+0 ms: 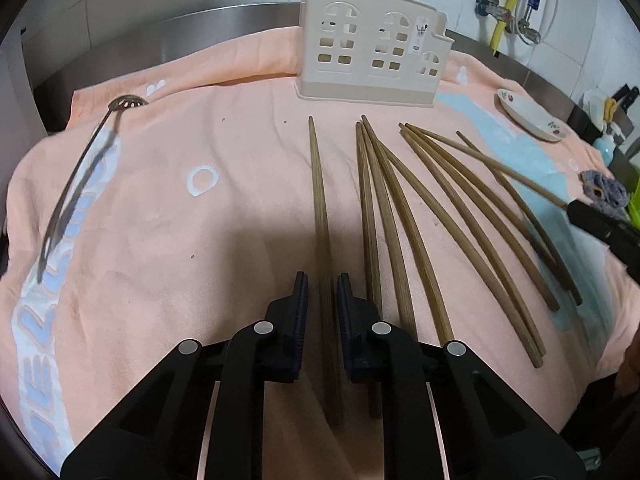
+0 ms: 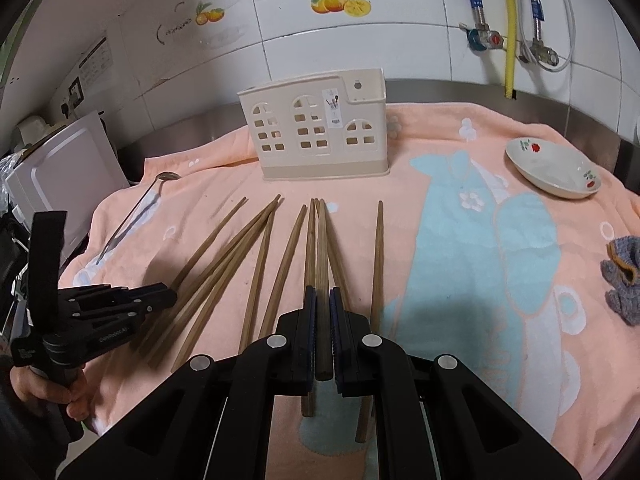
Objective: Organize utensils
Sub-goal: 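Lift the chopstick in the right tool toward the beige caddy while the left tool carries its chopstick there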
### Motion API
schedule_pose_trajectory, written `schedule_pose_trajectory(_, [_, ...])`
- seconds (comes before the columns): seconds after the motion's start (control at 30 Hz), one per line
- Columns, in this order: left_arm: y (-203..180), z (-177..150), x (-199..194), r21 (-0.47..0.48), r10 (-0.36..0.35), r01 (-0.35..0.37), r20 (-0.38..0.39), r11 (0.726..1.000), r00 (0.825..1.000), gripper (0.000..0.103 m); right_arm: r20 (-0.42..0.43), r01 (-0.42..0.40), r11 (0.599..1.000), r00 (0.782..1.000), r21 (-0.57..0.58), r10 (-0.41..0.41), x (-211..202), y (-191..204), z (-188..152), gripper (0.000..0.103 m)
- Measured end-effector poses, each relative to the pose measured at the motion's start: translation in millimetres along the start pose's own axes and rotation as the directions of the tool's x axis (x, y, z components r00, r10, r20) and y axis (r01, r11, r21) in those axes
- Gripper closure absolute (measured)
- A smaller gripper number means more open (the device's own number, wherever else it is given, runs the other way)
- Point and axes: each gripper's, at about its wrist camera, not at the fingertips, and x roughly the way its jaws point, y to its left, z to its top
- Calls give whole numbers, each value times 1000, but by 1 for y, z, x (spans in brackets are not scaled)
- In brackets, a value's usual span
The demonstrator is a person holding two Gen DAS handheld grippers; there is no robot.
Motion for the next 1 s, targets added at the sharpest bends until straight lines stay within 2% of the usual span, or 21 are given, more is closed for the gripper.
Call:
schedule_pose_trajectory(0.07, [-1,2,0,4,-2,2,-4,1000,1000,96,8,0,1000,1000,-9,0,-3,1,3,96])
schedule_pose_trajectory(0.27, [0,5,-14,9,-9,8,22,1000,1000,97,54,8,998,999,-54,-5,-19,7,19,96])
schedule_pose_trajectory(0.53, [-2,23,-51,50,-12,7,100,999,995,97,90,-17,994,996,-113,27,-37,13,43,96])
schedule_pose_trajectory(0.77, [-4,44,-73,98,-2,-13,157,995,988,98,82,-50,988,995,-149,63,-43,13,73,96])
schedule_pose_trajectory(1.0, [-1,71,-80,116,-30,11,167,993,986,98,54,-83,976,994,-199,95,-41,15,110,96])
